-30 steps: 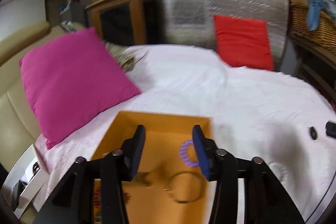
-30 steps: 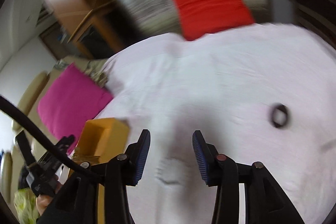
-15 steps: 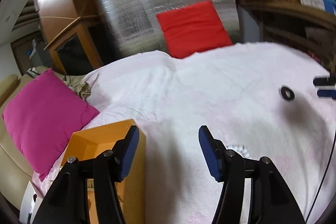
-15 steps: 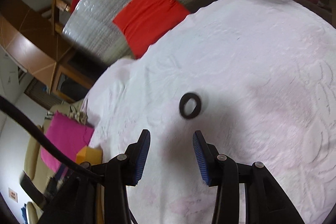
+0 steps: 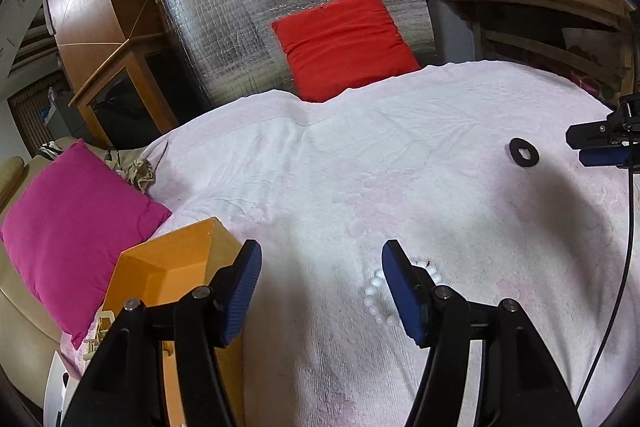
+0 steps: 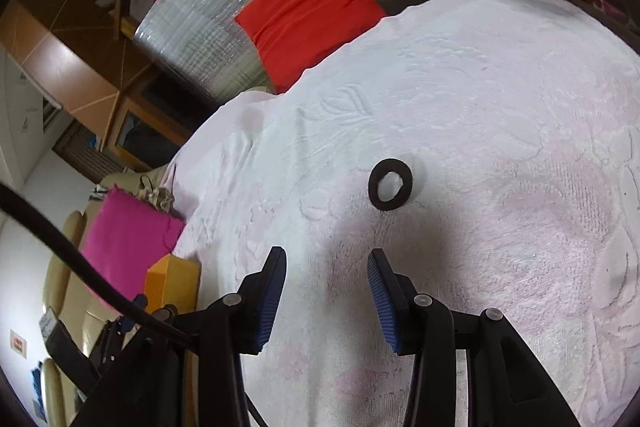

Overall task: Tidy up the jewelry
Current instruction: 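Move both tools back to the bed toward the white bracelet and black hair tie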

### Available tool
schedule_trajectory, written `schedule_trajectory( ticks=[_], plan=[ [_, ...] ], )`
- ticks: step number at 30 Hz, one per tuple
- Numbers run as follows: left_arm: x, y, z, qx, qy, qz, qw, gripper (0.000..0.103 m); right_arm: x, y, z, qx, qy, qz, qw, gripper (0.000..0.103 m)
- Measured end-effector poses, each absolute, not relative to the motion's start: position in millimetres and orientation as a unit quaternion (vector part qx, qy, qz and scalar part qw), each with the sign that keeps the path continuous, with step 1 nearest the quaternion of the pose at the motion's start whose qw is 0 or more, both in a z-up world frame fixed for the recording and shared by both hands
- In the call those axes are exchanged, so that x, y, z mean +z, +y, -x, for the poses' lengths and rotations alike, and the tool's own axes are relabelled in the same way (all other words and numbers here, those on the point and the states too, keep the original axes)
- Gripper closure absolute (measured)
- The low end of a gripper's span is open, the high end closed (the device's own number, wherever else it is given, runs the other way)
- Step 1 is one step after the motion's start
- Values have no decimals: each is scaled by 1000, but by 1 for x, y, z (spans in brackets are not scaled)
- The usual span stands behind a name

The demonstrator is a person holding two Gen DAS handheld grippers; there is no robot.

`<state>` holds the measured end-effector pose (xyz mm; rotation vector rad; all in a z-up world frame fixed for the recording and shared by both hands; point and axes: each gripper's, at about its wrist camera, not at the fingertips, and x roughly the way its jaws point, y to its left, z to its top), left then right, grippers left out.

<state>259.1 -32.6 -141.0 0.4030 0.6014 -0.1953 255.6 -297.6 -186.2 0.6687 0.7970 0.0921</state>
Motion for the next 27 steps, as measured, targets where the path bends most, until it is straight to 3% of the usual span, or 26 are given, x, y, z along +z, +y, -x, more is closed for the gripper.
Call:
schedule_trajectory(
  ticks=[27],
  plan=[
    [-154, -38, -265, -86, 329, -197, 920, 38, -192, -298, -256, 40, 390, -314, 864, 58]
  ],
)
